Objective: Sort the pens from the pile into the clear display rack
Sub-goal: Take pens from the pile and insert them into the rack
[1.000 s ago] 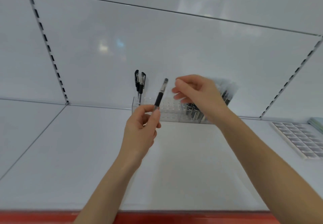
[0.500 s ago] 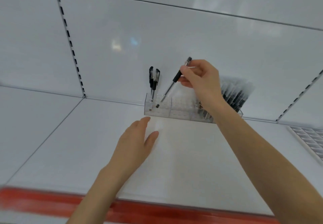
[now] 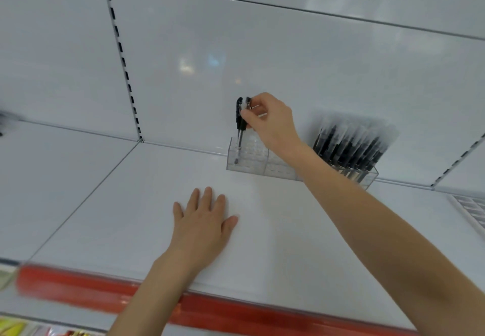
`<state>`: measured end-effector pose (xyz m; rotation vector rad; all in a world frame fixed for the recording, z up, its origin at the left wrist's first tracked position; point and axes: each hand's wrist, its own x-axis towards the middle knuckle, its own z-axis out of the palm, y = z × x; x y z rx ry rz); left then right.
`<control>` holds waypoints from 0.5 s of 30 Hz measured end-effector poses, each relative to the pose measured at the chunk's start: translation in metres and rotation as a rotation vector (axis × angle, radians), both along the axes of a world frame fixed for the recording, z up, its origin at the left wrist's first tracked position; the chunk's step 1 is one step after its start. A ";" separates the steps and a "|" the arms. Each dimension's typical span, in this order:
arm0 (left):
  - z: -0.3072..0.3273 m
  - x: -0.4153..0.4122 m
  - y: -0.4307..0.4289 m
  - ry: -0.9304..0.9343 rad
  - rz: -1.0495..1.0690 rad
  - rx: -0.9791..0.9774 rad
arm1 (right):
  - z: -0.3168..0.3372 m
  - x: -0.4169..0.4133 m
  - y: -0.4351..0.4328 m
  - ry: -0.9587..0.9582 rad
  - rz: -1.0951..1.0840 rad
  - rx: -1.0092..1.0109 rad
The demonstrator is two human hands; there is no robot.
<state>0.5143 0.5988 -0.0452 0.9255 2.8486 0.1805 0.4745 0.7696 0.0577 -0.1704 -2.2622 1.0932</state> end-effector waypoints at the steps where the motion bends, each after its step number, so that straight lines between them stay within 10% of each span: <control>1: 0.000 0.000 0.000 0.001 -0.002 0.004 | -0.005 -0.002 -0.001 -0.029 -0.004 0.018; 15: 0.003 -0.001 -0.001 -0.017 0.027 0.110 | -0.016 0.044 0.019 -0.413 0.049 0.297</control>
